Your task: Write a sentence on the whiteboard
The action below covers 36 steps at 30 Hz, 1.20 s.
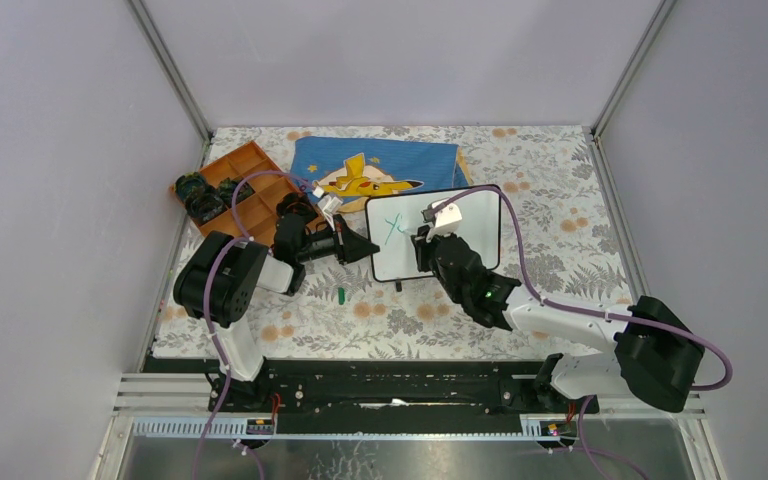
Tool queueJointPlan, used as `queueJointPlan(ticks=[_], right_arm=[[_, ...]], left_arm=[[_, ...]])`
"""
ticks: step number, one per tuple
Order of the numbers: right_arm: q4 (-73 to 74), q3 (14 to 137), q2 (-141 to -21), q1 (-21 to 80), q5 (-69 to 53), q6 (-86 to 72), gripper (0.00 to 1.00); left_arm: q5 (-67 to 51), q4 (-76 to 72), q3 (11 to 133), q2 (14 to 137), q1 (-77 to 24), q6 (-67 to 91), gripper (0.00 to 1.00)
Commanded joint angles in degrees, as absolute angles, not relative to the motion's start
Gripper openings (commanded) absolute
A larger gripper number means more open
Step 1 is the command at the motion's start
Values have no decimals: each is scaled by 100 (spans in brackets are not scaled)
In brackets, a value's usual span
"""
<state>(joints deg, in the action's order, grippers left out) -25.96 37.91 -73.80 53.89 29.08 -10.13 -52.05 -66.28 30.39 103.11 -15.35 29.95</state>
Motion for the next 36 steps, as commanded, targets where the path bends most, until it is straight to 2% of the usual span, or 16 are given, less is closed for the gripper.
queueJointPlan(ticks=[1, 36], right_arm=[[-2699, 3951, -7282, 5266, 3191, -927, 0], [-2843, 4193, -7585, 5264, 2618, -1004, 0]], left_arm=[[-5142, -6153, 3032, 10341, -1653, 2702, 0], [-5142, -6073, 3050, 10342, -1712, 2644, 0]])
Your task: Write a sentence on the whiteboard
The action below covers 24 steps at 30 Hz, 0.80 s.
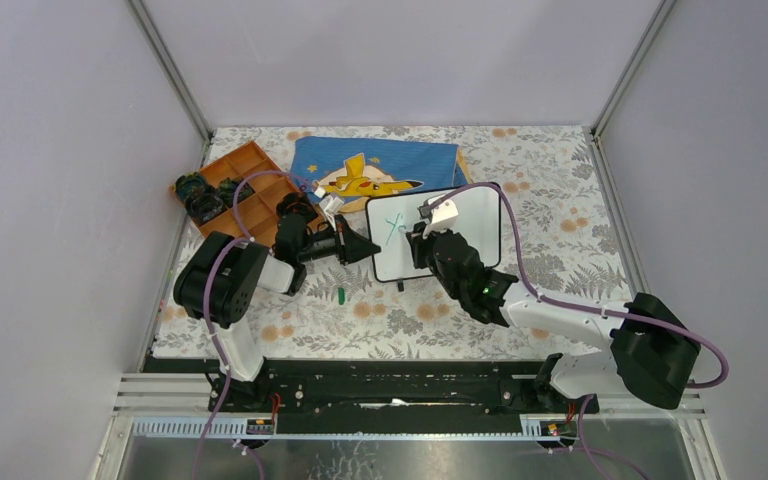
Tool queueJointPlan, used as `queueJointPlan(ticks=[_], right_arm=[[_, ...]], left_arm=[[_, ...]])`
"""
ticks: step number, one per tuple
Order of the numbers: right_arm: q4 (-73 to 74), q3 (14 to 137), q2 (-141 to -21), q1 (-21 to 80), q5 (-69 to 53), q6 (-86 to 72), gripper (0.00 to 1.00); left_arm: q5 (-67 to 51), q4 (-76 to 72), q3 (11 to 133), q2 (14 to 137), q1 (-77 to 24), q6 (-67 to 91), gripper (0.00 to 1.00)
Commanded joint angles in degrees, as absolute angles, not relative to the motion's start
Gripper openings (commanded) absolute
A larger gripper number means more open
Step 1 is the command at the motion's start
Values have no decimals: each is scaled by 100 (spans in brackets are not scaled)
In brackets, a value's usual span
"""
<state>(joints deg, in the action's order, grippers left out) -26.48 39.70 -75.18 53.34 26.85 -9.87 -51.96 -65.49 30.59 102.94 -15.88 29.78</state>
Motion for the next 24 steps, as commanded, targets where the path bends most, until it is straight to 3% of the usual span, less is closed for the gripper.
queueJointPlan(ticks=[1, 12, 24], right_arm=[[-2833, 4192, -7566, 5259, 2630, -1009, 0], [-2520, 3939, -6708, 5260, 3139, -888, 0], [-2625, 3969, -6895, 5159, 2969, -932, 0]], left_arm=[[-5142, -6069, 3054, 10341, -1710, 2645, 0], [-5106, -5986, 3054, 10299, -1699, 2584, 0], [-5101, -5977, 3056, 10291, -1714, 2577, 0]])
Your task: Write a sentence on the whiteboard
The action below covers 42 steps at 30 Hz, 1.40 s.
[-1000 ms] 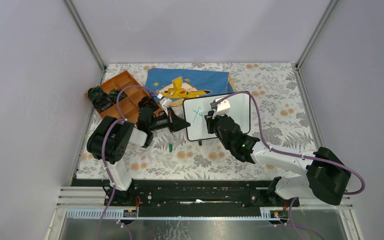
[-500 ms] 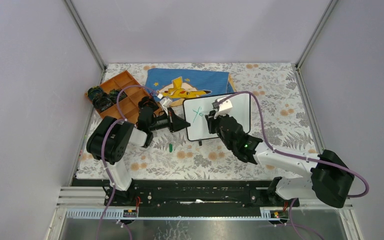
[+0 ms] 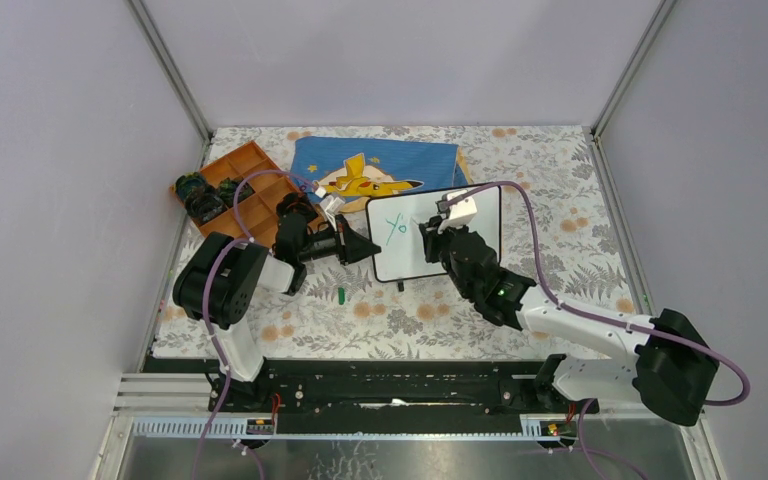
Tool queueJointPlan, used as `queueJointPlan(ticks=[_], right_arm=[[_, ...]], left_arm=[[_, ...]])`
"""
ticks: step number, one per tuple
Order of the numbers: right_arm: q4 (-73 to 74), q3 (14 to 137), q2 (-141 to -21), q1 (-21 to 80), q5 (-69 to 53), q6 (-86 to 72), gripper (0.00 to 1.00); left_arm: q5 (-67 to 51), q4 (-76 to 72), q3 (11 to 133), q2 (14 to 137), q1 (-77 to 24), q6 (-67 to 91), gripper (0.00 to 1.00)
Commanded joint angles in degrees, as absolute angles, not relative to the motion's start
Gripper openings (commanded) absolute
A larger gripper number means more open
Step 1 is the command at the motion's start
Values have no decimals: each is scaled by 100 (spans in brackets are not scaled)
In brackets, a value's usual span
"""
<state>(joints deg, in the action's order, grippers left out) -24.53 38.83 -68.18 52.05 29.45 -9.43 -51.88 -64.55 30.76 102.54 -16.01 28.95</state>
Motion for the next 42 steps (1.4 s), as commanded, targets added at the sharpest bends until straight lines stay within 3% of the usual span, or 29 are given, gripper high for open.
queueJointPlan(ticks=[1, 42], right_arm=[[-2635, 3987, -6916, 5159, 2958, -932, 0], [-2439, 3497, -6822, 5070, 3023, -1120, 0]], left_arm=[[-5106, -5969, 3058, 10294, -1714, 2575, 0], [-5089, -5880, 3059, 10270, -1714, 2522, 0]])
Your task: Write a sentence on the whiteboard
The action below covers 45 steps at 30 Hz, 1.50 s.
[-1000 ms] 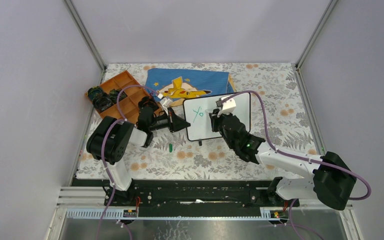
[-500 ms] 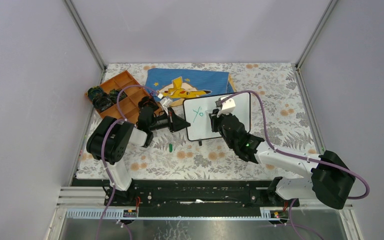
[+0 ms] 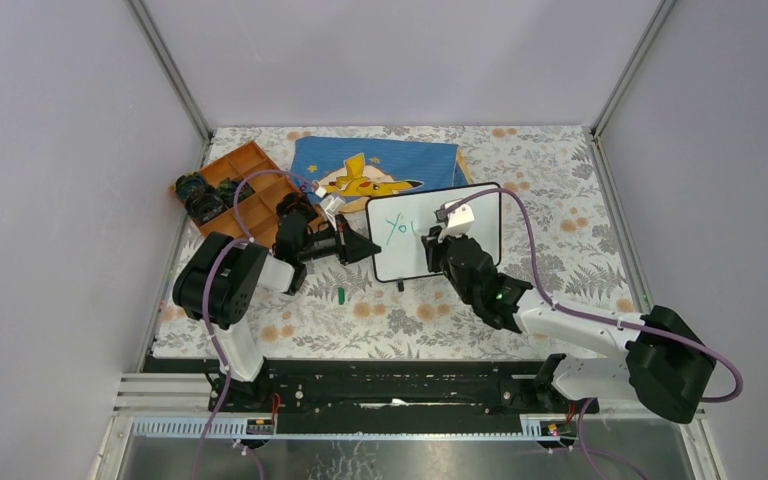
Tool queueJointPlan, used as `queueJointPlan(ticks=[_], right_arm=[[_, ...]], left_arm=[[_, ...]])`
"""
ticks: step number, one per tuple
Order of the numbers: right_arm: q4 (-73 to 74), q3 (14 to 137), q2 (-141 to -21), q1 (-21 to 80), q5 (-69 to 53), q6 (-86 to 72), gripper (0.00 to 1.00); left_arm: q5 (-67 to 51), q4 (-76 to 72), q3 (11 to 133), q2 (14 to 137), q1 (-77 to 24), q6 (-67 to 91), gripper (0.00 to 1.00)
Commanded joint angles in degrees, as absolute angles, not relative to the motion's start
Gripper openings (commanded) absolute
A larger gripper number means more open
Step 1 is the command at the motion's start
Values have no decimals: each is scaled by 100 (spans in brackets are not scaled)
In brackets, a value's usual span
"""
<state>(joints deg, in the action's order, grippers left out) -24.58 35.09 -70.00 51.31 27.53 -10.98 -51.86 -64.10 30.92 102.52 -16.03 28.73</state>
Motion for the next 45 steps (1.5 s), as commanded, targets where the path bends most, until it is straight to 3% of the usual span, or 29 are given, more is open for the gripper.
queueJointPlan(ticks=[1, 45], right_arm=[[-2421, 3501, -6802, 5070, 3077, -1110, 0], [-2324, 3871, -6598, 4840, 3032, -945, 0]], left_arm=[[-5089, -5877, 3059, 10268, -1714, 2515, 0], [-5089, -5862, 3067, 10260, -1758, 2488, 0]])
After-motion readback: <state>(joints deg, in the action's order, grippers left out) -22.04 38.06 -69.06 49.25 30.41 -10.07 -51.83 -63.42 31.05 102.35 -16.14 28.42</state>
